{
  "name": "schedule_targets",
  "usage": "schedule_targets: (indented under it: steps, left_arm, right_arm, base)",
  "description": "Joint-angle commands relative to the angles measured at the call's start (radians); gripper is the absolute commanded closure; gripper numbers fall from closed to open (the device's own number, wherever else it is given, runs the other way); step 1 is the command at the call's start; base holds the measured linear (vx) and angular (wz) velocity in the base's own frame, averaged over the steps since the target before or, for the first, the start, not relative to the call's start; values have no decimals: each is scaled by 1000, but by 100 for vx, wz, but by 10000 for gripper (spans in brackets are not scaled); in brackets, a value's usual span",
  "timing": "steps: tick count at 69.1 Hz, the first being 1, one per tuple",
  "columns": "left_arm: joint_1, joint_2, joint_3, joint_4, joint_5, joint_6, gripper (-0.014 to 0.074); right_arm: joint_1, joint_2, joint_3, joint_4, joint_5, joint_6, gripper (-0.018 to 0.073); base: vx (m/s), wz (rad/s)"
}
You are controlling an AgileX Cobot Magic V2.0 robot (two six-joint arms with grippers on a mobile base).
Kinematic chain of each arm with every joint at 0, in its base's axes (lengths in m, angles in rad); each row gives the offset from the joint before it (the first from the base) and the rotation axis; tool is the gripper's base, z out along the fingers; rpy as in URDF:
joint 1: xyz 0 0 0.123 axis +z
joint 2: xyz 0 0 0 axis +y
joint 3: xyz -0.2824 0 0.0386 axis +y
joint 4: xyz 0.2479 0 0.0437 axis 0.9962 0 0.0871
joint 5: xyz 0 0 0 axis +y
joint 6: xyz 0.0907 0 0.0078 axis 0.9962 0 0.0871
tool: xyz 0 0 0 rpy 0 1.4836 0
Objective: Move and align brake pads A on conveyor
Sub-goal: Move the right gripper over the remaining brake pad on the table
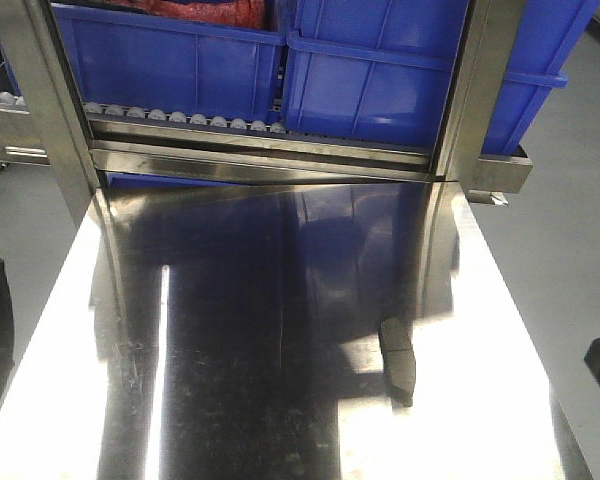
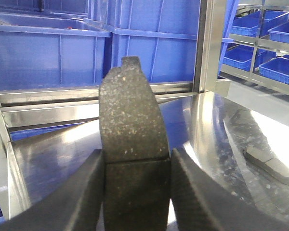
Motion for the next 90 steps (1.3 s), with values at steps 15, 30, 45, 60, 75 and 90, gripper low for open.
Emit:
schedule_targets:
  steps: [15, 30, 45, 60, 75, 90]
  left_arm:
    - [-6, 5, -31, 1, -100, -2, 449]
    - [-6, 5, -31, 1, -100, -2, 449]
    - [-6, 5, -31, 1, -100, -2, 449]
    - [-6, 5, -31, 1, -100, -2, 449]
    - [-6, 5, -31, 1, -100, -2, 449]
    - [-6, 5, -31, 1, -100, -2, 449]
  right_arm:
    - [-4, 136, -74, 26, -52, 3, -145]
    - [-4, 479, -243, 39, 70, 4, -83]
    - [-4, 757, -395, 99, 188, 2, -60]
    - [-1, 998, -532, 165, 321, -1, -42]
    - [27, 1213, -651, 157, 396, -1, -34]
    - [111, 1396, -755, 107, 416, 74, -32]
  base:
    - [0, 0]
    - [0, 0]
    - [0, 0]
    - [0, 0]
    - [0, 0]
    - [0, 0]
